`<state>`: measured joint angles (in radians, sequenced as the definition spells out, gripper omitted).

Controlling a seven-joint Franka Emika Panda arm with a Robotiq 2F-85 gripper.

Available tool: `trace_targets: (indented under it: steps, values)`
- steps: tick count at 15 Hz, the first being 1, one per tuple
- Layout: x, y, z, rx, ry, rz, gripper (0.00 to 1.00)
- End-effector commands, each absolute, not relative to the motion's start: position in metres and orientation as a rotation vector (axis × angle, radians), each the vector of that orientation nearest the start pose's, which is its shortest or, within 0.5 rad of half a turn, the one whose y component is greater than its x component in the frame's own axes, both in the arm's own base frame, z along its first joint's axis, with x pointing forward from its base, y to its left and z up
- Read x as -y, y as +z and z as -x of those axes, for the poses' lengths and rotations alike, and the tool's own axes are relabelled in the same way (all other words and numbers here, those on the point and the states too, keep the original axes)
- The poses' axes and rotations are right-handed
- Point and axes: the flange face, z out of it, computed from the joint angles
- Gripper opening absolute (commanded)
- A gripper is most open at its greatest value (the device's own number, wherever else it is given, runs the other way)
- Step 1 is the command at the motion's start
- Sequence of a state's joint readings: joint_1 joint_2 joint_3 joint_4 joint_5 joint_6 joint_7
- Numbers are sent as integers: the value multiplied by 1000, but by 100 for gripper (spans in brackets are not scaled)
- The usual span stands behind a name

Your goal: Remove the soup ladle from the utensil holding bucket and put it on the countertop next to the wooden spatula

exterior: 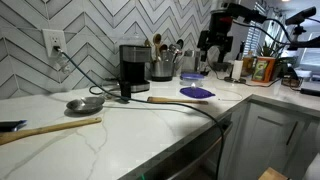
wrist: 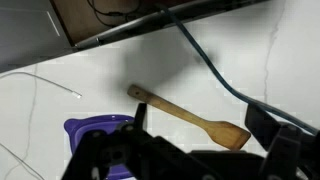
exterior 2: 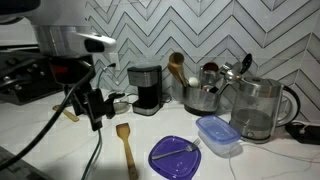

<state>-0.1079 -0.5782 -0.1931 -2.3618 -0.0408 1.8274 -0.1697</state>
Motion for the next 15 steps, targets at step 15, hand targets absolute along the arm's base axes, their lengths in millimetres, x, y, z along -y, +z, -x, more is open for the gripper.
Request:
trace_targets:
  steps: [15]
  values:
    - [133,566,-396,-257,-255,3065,100]
